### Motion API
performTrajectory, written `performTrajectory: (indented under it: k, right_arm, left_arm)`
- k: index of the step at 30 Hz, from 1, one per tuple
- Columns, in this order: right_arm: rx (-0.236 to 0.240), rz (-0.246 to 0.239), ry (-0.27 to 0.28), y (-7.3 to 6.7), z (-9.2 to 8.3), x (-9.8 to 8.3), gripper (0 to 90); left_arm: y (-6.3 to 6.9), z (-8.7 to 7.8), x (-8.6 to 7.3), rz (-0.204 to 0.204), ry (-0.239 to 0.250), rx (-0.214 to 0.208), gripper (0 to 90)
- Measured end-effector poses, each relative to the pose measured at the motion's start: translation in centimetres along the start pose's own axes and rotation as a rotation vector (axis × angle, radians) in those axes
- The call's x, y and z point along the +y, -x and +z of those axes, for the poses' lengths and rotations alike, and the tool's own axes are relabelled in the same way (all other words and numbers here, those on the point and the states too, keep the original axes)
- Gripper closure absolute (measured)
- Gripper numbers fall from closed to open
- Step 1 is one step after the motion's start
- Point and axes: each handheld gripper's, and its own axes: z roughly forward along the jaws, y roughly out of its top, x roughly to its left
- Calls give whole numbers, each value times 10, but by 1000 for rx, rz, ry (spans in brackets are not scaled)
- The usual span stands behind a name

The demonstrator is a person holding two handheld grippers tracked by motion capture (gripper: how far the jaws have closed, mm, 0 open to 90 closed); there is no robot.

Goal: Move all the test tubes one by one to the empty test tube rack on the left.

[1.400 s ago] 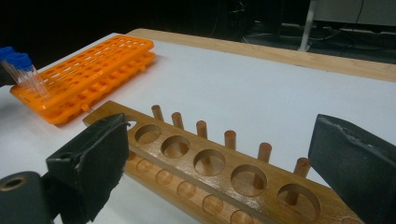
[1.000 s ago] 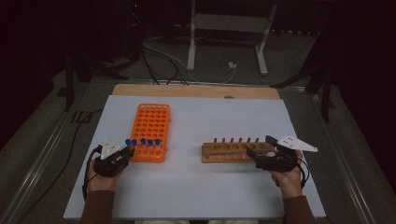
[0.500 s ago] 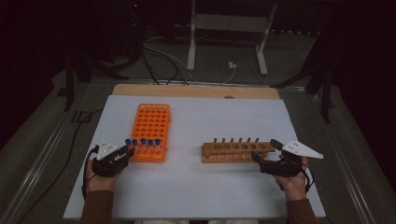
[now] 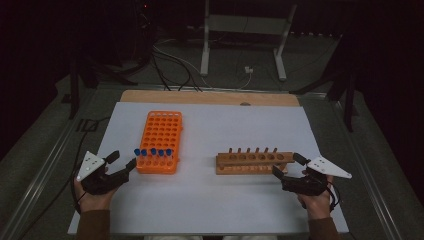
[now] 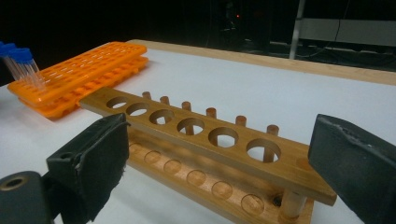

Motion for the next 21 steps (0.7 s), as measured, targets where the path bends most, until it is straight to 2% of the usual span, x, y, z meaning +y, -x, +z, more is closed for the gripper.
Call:
performTrajectory:
  k: [4, 7, 12, 21]
  right_arm:
    - [-3, 3, 17, 2, -3, -2, 45]
    - [-6, 3, 34, 2, -6, -3, 41]
    - [-18, -2, 54, 3, -10, -5, 33]
    - [-37, -5, 54, 5, -11, -8, 25]
  left_arm:
    - [3, -7, 0, 18, 19, -4, 146]
    - [6, -12, 0, 22, 31, 5, 18]
    - [11, -16, 3, 35, 61, -3, 6]
    - [16, -10, 1, 47, 53, -21, 6]
